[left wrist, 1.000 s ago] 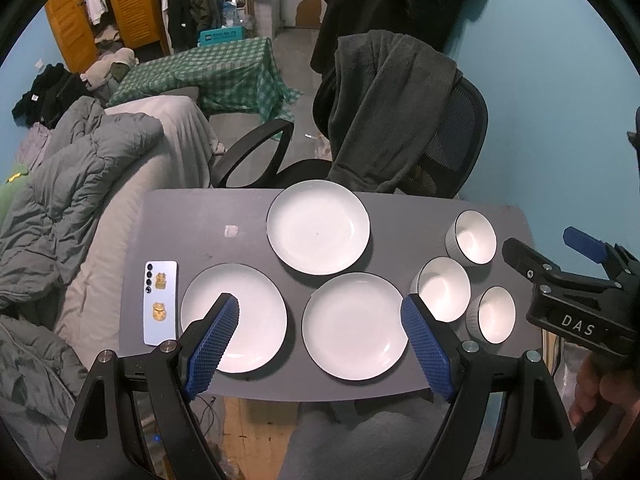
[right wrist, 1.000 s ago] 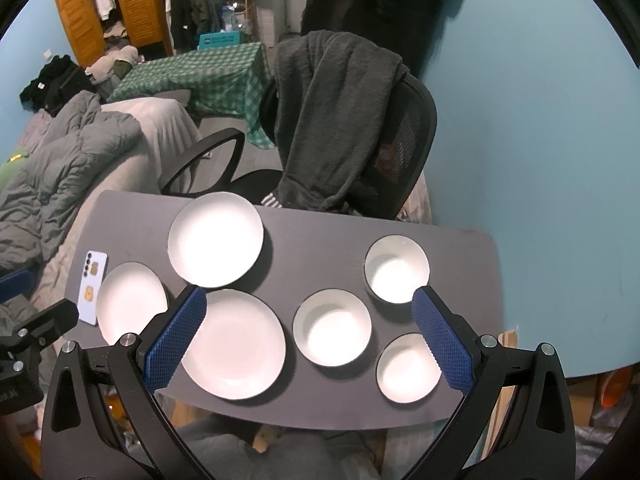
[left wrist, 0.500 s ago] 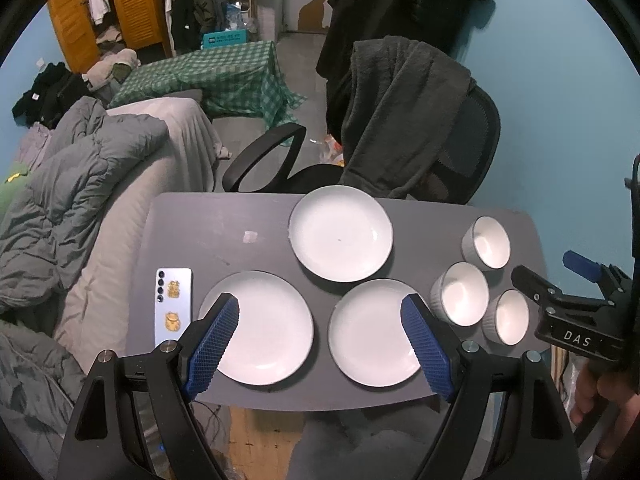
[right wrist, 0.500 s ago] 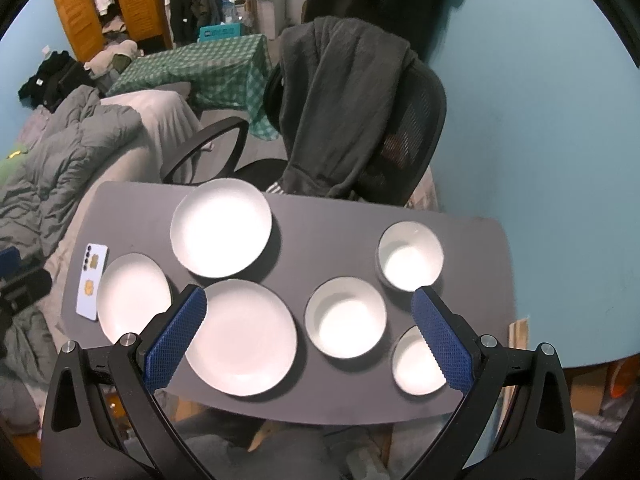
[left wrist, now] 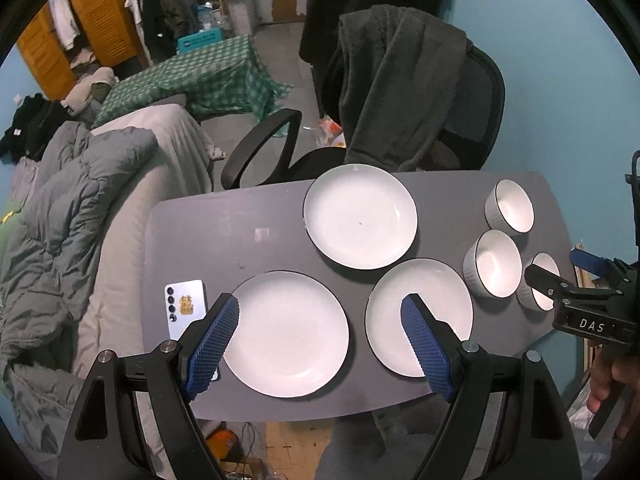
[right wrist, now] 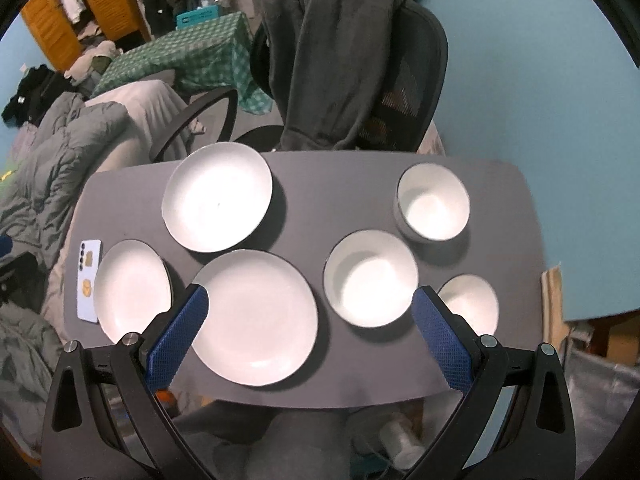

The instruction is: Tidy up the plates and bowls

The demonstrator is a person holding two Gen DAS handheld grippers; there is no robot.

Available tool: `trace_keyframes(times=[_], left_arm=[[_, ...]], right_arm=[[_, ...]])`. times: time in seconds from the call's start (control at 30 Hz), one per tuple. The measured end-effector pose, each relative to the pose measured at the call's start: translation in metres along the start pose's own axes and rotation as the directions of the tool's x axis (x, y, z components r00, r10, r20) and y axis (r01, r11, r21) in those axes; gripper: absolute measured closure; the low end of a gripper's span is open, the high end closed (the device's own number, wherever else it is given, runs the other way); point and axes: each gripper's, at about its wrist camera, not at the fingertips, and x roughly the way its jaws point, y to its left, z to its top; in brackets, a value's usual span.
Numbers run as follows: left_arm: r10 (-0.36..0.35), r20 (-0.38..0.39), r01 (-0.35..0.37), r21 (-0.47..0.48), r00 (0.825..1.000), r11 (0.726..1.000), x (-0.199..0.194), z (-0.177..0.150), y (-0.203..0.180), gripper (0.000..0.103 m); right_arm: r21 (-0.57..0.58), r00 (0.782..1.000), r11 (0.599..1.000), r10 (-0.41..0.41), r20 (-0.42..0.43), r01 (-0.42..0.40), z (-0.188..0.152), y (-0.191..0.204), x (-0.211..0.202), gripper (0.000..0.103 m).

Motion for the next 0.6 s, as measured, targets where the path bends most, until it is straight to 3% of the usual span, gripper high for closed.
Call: trace_keyframes(times=[0.33,0.6], left_arm=[[-0.052,-0.085,0.055,0.03,0.995,0.998,0.064,-0.005,-0.005,0.018],[-0.082,-0.133,0.09,0.053,0.988,0.995,0.108,-0.007,-0.02,0.018]], right_arm=[[0.063,0.996,0.998,0.037,-0.085,-0.031,-0.026,-0.008,0.049,0.004],[0.173,0.971,0.98,0.136,-0.195,-0.102,-0.051,-0.023,0.091,0.01]])
